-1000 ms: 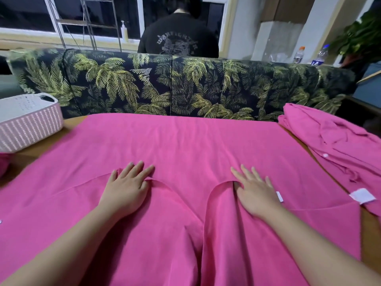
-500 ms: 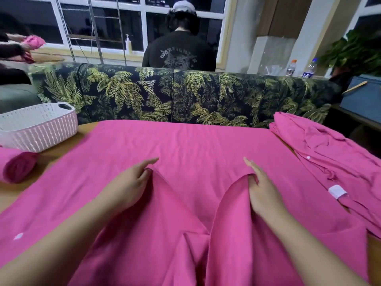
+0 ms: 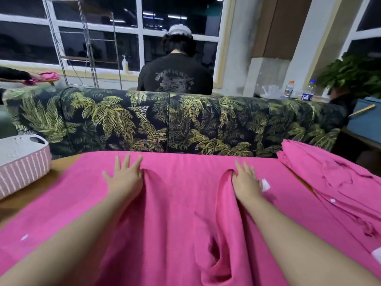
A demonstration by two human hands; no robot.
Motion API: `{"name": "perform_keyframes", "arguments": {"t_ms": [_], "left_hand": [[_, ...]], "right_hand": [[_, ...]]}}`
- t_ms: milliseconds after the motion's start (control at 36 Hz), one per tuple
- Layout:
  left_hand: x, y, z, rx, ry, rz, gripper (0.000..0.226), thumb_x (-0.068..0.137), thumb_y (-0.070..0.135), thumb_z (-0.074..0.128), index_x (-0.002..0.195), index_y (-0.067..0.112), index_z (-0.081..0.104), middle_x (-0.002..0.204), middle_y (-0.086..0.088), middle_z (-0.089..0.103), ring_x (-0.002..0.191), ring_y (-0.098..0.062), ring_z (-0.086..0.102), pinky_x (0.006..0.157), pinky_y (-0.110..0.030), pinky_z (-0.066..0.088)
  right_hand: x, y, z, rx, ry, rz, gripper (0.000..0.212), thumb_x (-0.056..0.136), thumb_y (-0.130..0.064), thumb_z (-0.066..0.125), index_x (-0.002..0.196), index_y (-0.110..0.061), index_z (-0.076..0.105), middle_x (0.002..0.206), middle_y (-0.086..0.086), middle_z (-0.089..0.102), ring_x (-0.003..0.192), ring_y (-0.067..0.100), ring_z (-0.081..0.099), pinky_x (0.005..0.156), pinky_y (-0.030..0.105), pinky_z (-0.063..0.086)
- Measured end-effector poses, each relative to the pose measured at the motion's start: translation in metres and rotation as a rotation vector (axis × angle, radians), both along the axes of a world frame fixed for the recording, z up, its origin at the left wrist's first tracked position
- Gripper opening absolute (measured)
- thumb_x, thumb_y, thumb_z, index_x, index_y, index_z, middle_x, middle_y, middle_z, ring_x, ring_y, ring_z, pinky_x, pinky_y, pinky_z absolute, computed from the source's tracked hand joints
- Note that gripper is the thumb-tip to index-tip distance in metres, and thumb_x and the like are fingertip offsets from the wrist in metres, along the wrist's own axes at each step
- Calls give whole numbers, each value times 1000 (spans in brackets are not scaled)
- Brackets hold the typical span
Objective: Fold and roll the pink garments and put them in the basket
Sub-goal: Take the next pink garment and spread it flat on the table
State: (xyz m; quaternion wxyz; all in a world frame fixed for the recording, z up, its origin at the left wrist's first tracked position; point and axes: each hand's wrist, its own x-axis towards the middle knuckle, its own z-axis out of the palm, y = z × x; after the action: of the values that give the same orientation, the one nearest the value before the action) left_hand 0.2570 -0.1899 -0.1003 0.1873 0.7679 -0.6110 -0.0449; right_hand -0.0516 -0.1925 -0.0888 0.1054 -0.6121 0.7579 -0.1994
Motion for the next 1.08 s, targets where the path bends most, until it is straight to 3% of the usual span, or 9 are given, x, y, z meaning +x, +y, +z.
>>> {"name": "perform_keyframes", "arguments": {"t_ms": [83,250,500,1083], "left_hand": [[6,0,-28,131,-58,-32,49,102,38,22,151,42,16,162,4,1,148,-21,-8,112,-64,3],[14,8,-39,231,-150,-107,49,102,37,13,151,41,12,161,8,7,148,-17,3,114,-60,7],[9,51,-38,237,-170,-105,50,102,34,12,152,31,15,161,8,5,148,-15,1,115,-57,5],[13,187,-37,247,-171,-153,49,102,37,11,150,45,3,161,8,1,149,-17,-3,115,-57,5]], "right_hand": [[-3,-4,-24,104,55,28,53,102,-32,29,153,-31,15,162,-2,4,149,23,0,118,52,7],[-7,1,-42,214,243,107,53,101,-33,24,153,-34,12,162,-4,5,149,20,1,118,51,5],[-11,45,-45,213,273,93,55,100,-32,22,153,-36,9,162,-6,3,149,17,1,117,47,5],[-9,196,-44,205,305,80,54,102,-40,20,153,-34,5,162,-6,2,149,18,2,118,45,8]]}}
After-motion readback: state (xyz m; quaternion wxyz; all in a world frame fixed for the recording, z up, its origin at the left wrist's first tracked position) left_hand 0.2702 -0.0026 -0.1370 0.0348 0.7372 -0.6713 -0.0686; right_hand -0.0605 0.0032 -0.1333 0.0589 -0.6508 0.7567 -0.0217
